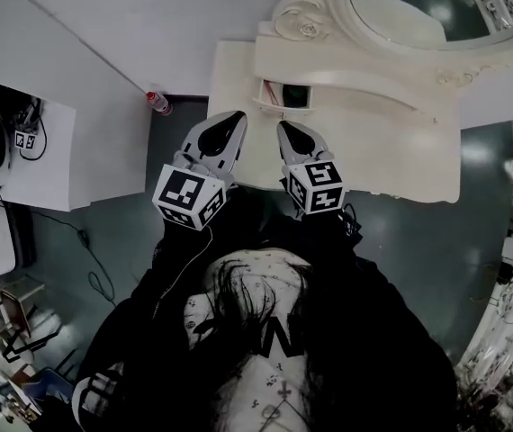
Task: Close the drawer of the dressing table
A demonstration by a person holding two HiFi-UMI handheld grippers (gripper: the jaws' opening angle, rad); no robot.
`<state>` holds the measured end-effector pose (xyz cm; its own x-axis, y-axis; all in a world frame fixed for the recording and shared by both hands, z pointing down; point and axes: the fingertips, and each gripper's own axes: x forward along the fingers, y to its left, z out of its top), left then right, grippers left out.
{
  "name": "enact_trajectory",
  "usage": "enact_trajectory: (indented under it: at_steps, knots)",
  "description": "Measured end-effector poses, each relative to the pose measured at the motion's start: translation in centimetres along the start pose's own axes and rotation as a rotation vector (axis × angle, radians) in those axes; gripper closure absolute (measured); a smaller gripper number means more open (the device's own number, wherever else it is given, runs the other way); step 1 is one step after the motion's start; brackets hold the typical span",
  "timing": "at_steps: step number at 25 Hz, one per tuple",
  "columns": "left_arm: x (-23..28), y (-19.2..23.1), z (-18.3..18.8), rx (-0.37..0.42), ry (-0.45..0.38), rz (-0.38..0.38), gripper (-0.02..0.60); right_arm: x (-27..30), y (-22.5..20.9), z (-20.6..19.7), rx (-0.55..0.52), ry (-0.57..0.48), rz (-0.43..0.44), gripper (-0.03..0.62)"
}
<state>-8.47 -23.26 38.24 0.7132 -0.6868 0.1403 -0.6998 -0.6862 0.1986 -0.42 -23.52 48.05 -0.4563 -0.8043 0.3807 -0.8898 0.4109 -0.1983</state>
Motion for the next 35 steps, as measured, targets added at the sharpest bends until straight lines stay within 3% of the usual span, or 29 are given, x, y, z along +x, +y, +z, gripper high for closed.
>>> enact_trajectory:
  at_steps: [7, 13, 26, 35]
  knots:
    - [0.2, 1.6, -0.6, 0.006, 0.032, -0.029, 0.581, 1.0, -1.9, -1.8, 0.075, 0.018, -0.094, 0.585]
    - [1.4, 1.3, -1.0, -0.007, 0.047, -0.034, 0.581, 1.4, -4.0, -4.4, 0.118, 0.082, -0.116, 0.585]
    - [3.5, 0.7, -1.2, -0.003, 0.096, 0.04, 0.581, 4.4, -7.5, -8.2, 0.172, 0.19, -0.07, 0.55]
    - [3.1, 1.8, -1.7, -0.012, 0.113, 0.085, 0.581, 7.2, -7.8, -11.2, 0.14, 0.298, -0.044, 0.534]
